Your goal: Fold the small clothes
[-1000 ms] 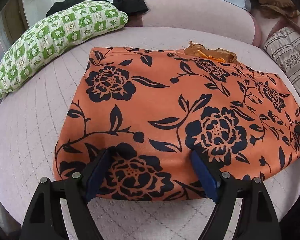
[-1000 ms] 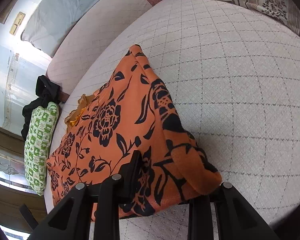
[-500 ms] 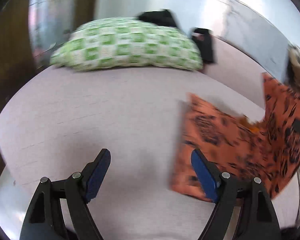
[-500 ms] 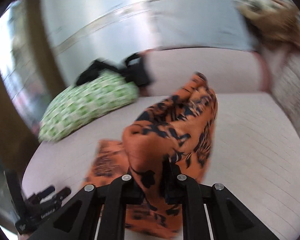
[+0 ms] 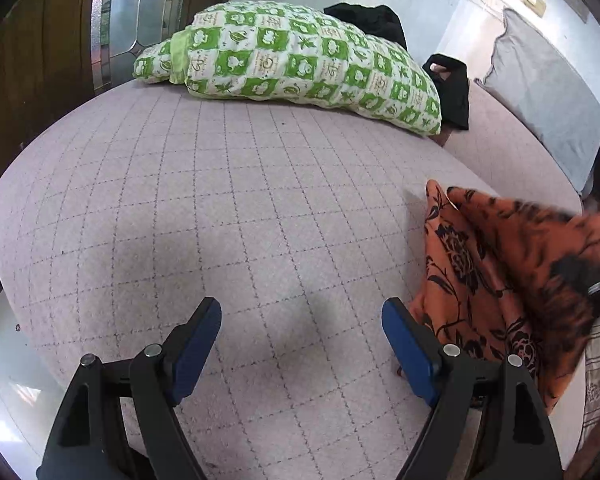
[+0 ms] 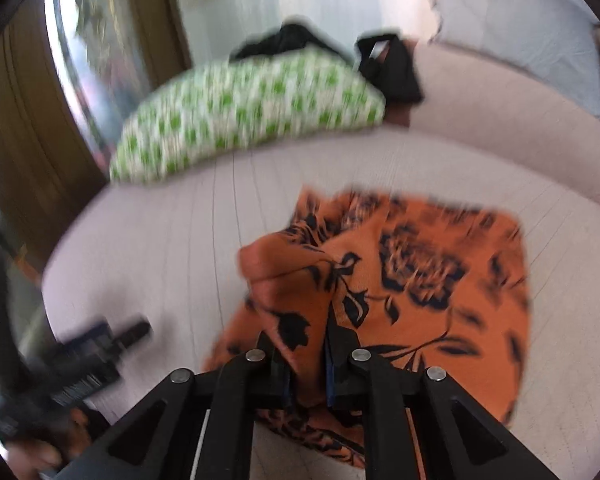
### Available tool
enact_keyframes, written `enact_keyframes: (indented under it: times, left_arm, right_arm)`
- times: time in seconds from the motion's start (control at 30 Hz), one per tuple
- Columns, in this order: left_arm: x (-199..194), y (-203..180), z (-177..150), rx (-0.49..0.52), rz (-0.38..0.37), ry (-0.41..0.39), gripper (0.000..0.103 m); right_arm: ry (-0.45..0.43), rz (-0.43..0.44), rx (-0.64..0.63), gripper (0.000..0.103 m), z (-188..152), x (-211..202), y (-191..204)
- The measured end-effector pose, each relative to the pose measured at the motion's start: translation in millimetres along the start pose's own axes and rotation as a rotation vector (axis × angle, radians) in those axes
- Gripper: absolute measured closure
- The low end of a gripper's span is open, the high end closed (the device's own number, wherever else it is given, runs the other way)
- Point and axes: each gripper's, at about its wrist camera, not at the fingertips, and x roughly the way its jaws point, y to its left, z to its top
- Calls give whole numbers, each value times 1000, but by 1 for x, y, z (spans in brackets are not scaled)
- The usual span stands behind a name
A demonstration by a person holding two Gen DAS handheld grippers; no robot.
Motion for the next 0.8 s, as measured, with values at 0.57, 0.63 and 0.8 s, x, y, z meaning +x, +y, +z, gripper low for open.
enact_keyframes:
  times: [0.57, 0.63, 0.8]
  left_arm:
    - [-12, -31, 2, 86, -192, 16, 19]
    - [-17, -54, 7, 145, -283, 32, 19]
    - [5, -100, 17, 232, -314, 128, 20]
  right_arm:
    - [88, 242, 55, 20, -60, 6, -14]
    - [31, 235, 134, 20, -61, -18, -40]
    - [7, 229, 256, 20, -50, -27, -84]
